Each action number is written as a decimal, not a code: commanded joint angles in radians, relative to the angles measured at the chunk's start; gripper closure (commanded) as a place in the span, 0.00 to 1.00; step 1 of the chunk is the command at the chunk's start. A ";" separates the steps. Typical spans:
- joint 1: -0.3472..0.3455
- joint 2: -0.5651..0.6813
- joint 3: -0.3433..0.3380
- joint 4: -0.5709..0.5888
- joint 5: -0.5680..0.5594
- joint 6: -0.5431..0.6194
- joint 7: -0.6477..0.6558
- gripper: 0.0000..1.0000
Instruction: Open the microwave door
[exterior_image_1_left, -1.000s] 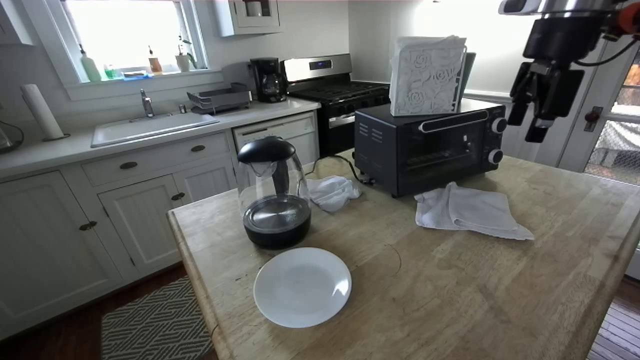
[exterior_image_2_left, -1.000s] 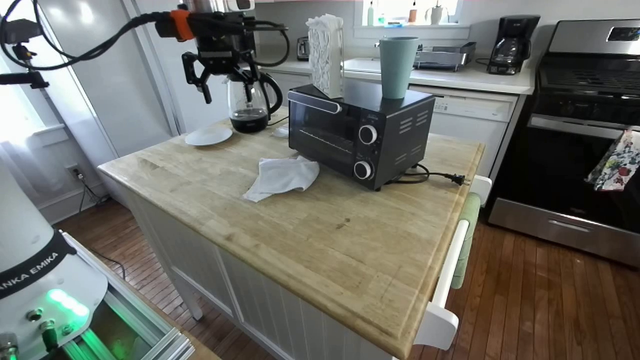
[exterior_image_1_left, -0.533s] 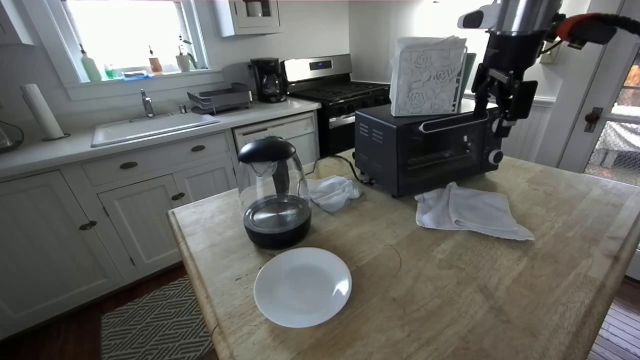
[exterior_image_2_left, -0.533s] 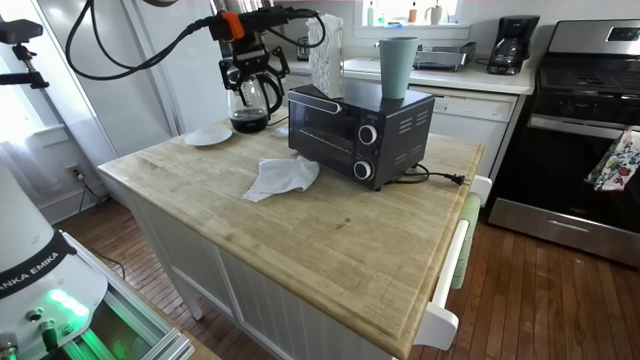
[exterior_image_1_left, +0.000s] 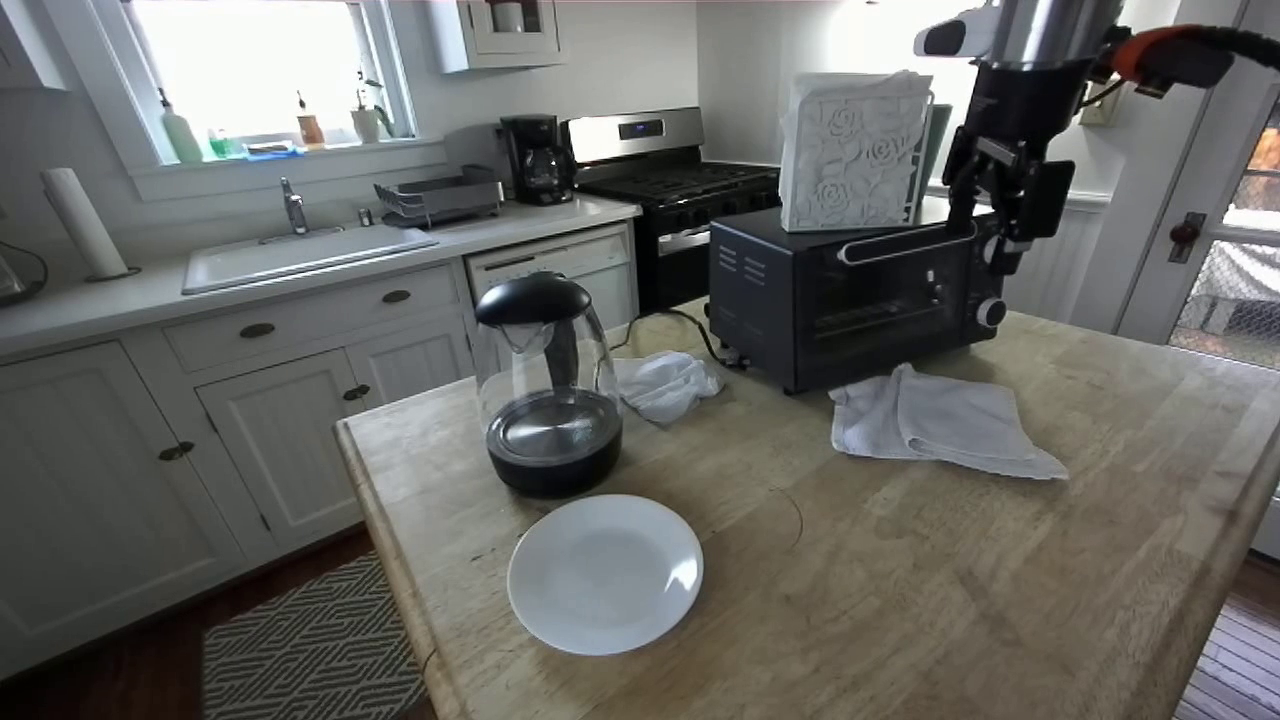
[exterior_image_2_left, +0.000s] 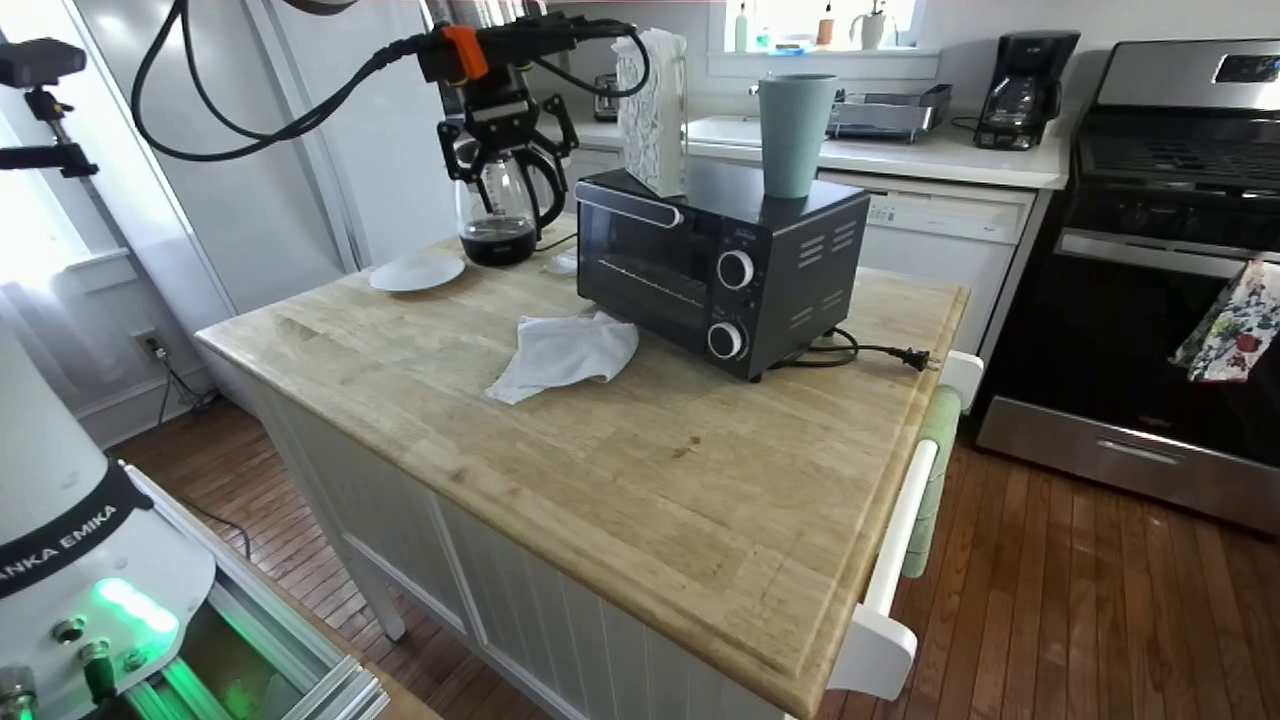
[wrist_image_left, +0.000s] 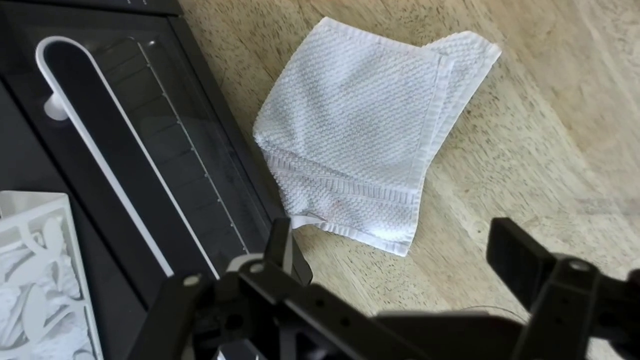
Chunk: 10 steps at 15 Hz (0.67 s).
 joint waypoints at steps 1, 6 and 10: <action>-0.015 0.017 0.014 -0.009 0.029 0.098 -0.024 0.00; -0.021 0.065 0.011 -0.025 0.015 0.304 -0.044 0.00; -0.034 0.113 0.015 -0.032 -0.001 0.415 -0.073 0.00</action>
